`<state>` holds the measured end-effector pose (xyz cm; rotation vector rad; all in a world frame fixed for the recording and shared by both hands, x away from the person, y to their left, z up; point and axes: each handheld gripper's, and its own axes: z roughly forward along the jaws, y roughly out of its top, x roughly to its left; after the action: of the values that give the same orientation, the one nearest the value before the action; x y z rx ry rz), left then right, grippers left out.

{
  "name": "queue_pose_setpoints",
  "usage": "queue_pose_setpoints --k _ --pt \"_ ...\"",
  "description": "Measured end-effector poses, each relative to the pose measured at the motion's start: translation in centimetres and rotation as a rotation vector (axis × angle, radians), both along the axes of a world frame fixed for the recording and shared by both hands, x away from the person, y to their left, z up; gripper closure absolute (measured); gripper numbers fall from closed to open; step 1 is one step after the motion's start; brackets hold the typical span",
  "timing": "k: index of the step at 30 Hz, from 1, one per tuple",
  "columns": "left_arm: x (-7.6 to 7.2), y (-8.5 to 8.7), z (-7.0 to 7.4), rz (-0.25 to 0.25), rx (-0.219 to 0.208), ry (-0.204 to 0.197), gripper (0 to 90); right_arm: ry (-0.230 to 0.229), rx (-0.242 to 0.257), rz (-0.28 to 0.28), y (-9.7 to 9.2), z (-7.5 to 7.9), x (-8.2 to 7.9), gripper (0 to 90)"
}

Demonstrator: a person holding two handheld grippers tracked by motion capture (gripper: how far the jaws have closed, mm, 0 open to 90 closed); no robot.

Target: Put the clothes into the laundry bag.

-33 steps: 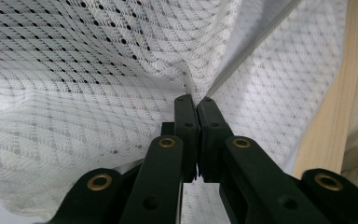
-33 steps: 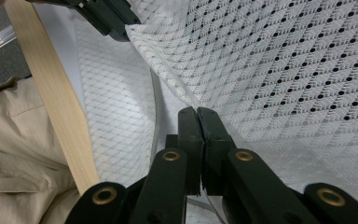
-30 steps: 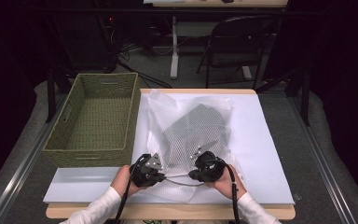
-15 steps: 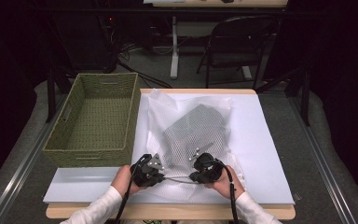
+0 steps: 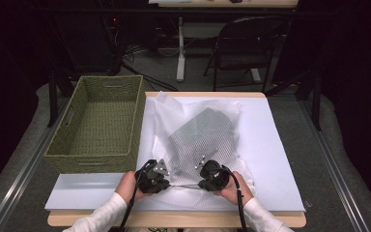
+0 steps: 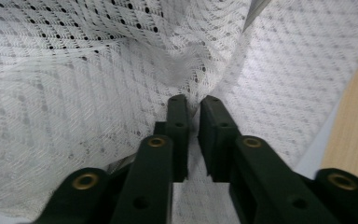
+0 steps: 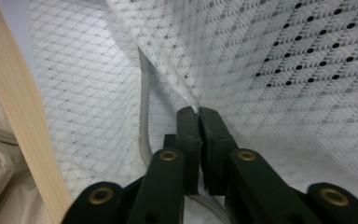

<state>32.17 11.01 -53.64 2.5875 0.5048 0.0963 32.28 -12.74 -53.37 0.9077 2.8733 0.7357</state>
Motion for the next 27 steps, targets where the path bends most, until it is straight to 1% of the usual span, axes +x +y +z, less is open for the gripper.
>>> queue_pose_setpoints --k 1,2,3,4,5,7,8,9,11,13,15,16,17,18,19,20,21,22,23,24,25,26,27 --pt "-0.1 0.1 0.2 0.013 -0.003 -0.015 76.9 -0.008 0.001 0.002 -0.1 0.2 0.0 82.9" --pt "-0.3 0.1 0.4 0.032 -0.023 -0.034 72.0 -0.008 0.007 0.008 -0.2 0.4 0.0 78.7" --pt "-0.4 0.2 0.7 0.042 -0.034 -0.046 68.4 -0.014 0.017 0.019 -0.4 0.7 -0.1 75.4" --pt "-0.5 0.3 1.0 0.062 -0.042 -0.061 64.0 -0.022 0.032 0.019 -0.7 1.1 -0.1 71.4" --pt "-0.7 0.4 1.4 0.081 -0.059 -0.086 60.3 -0.027 0.051 0.015 -0.9 1.5 -0.2 67.2" --pt "-1.0 0.6 1.8 0.099 -0.065 -0.090 53.0 -0.051 0.066 0.017 -1.2 2.1 -0.2 59.9" --pt "-1.2 0.9 2.0 0.115 -0.079 -0.092 49.6 -0.062 0.081 0.017 -1.3 2.3 -0.2 55.5" --pt "-1.4 1.1 2.1 0.122 -0.080 -0.087 46.4 -0.069 0.081 0.015 -1.3 2.6 -0.2 49.2" --pt "-1.7 1.7 2.3 0.141 -0.092 -0.081 41.1 -0.082 0.098 0.027 -1.4 2.9 -0.4 42.7" --pt "-2.0 2.5 2.5 0.154 -0.104 -0.073 37.3 -0.091 0.106 0.018 -1.3 3.1 -0.5 36.3" --pt "-2.4 3.2 2.7 0.165 -0.109 -0.069 31.8 -0.101 0.116 0.018 -1.2 3.5 -0.8 30.5" --pt "-2.6 3.5 2.8 0.178 -0.111 -0.071 29.2 -0.111 0.116 0.025 -1.1 3.6 -0.9 26.9" --pt "-2.7 3.7 2.9 0.182 -0.113 -0.064 27.7 -0.114 0.117 0.033 -1.0 3.7 -1.0 25.1" --pt "-2.9 4.0 3.0 0.185 -0.124 -0.053 26.4 -0.113 0.119 0.039 -0.9 3.7 -1.0 22.9" --pt "-3.1 4.3 3.0 0.199 -0.130 -0.039 25.4 -0.113 0.121 0.037 -0.8 3.8 -1.1 21.2" --pt "-3.2 4.5 3.0 0.201 -0.133 -0.029 23.4 -0.111 0.119 0.040 -0.7 3.8 -1.2 19.8" --pt "-3.3 4.7 3.0 0.201 -0.130 -0.022 22.7 -0.110 0.124 0.040 -0.6 3.8 -1.2 18.0" --pt "-3.5 4.9 2.9 0.213 -0.127 -0.015 22.4 -0.112 0.130 0.044 -0.6 3.8 -1.2 17.5" --pt "-3.5 5.1 2.8 0.212 -0.113 -0.006 21.4 -0.112 0.134 0.046 -0.5 3.8 -1.2 17.1" --pt "-3.5 5.3 2.7 0.219 -0.111 0.004 18.3 -0.116 0.133 0.045 -0.4 3.8 -1.3 16.7" --pt "-3.4 5.5 2.6 0.227 -0.115 0.021 18.1 -0.118 0.131 0.047 -0.4 3.8 -1.3 16.6" --pt "-3.4 5.7 2.5 0.242 -0.110 0.019 18.1 -0.119 0.132 0.046 -0.3 3.8 -1.4 16.6" --pt "-3.2 5.9 2.5 0.247 -0.106 0.028 18.2 -0.123 0.131 0.047 -0.3 3.8 -1.4 16.9"
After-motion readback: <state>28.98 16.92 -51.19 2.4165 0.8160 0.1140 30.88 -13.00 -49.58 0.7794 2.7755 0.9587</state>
